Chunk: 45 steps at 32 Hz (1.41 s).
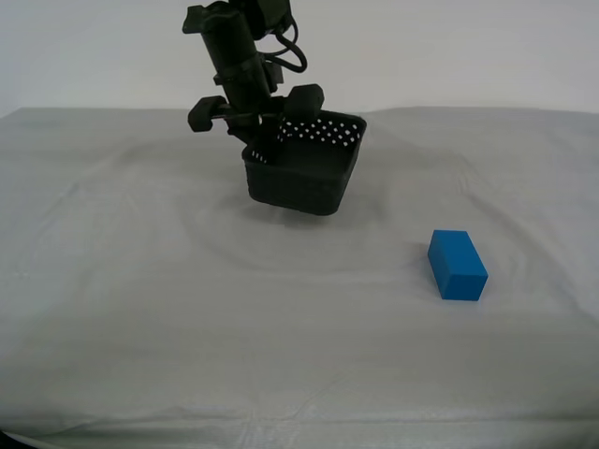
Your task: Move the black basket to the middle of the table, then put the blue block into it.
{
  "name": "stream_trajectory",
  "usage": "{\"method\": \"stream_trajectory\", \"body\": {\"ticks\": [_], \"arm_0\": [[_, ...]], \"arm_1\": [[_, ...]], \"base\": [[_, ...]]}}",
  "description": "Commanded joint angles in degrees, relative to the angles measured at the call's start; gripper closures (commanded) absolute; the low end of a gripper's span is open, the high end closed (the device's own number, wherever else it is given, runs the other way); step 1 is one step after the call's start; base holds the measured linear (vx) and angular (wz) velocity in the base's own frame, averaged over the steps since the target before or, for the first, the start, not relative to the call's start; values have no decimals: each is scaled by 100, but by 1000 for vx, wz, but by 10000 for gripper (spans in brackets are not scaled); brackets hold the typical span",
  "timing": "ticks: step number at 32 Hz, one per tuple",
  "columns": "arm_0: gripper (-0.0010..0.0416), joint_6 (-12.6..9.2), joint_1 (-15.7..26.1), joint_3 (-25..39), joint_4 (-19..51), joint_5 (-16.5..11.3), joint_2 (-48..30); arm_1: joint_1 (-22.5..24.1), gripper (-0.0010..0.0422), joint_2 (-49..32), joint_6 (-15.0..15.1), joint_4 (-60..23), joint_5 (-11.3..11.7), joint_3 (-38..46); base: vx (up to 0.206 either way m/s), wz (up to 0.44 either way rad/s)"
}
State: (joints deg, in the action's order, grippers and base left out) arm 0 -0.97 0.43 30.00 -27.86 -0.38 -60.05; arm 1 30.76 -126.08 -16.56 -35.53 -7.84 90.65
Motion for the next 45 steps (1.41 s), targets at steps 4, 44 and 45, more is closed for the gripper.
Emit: {"method": "stream_trajectory", "body": {"ticks": [4, 44, 45], "arm_0": [[405, -35, 2, 4, -11, 2, 0], [311, -1366, 1506, 667, 6911, -1773, -179], [284, -1364, 1534, 669, 6870, -1775, -286]], "arm_1": [[4, 266, 9, 2, -28, -24, 2], [-372, 62, 52, 223, -509, 350, 2553], [-378, 62, 52, 227, -509, 350, 2553]], "base": [[0, 0], [0, 0], [0, 0]]}}
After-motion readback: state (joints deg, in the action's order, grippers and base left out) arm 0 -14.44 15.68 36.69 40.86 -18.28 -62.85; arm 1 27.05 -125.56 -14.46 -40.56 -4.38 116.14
